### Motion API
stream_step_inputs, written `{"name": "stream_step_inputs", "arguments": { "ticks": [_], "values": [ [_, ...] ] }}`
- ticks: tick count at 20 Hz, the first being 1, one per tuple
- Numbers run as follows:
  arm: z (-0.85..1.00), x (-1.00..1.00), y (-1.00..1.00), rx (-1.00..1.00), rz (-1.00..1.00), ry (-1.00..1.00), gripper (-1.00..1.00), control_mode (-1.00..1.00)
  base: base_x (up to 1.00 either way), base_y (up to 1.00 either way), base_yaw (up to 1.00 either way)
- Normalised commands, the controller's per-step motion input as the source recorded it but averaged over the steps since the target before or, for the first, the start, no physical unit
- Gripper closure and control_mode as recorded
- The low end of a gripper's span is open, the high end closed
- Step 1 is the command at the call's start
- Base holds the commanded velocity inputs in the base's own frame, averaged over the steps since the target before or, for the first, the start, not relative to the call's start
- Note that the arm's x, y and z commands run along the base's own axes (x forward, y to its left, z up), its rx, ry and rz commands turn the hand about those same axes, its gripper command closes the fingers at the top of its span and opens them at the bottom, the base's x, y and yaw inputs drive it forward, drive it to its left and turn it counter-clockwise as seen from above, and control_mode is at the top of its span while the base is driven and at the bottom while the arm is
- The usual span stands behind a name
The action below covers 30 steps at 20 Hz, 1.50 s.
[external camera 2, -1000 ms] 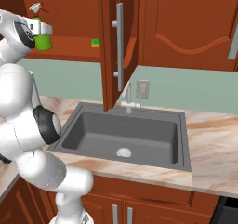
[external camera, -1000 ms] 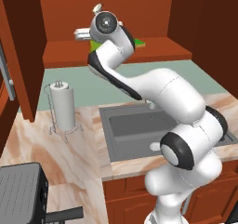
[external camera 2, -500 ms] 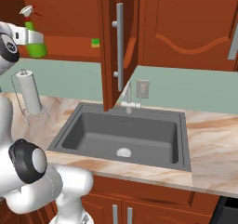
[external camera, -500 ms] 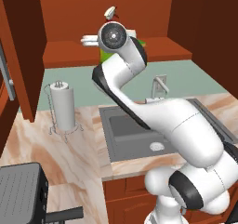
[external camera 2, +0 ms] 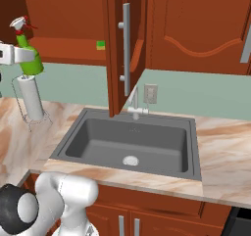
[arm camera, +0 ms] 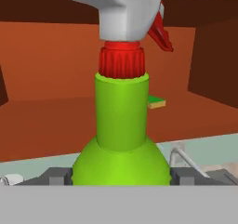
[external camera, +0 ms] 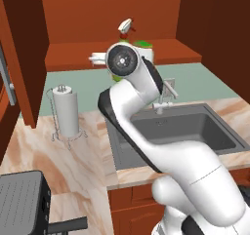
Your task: Locate and retrieve the spray and sponge from the cabinet. Place them next to the sink.
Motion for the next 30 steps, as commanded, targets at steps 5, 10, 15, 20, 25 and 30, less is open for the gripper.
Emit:
{"name": "stream_step_inputs", "arguments": {
  "ticks": [5,10,15,20,25,30],
  "values": [
    [-0.42,-0.71,-0.07,0.0,0.0,0.01,1.0,-1.0,0.0,0.0,0.0],
    [-0.67,-0.57,-0.12,-0.02,0.0,-0.01,1.0,-1.0,0.0,0.0,0.0],
    [-0.69,-0.09,-0.07,-0.01,0.02,0.05,1.0,-1.0,0.0,0.0,0.0],
    [-0.65,0.01,0.0,0.0,0.08,0.03,1.0,-1.0,0.0,0.0,0.0],
    [-0.52,0.15,0.08,-0.01,0.15,0.03,1.0,-1.0,0.0,0.0,0.0],
    [-0.49,0.28,0.14,-0.04,0.15,0.01,1.0,-1.0,0.0,0.0,0.0]
  ]
}}
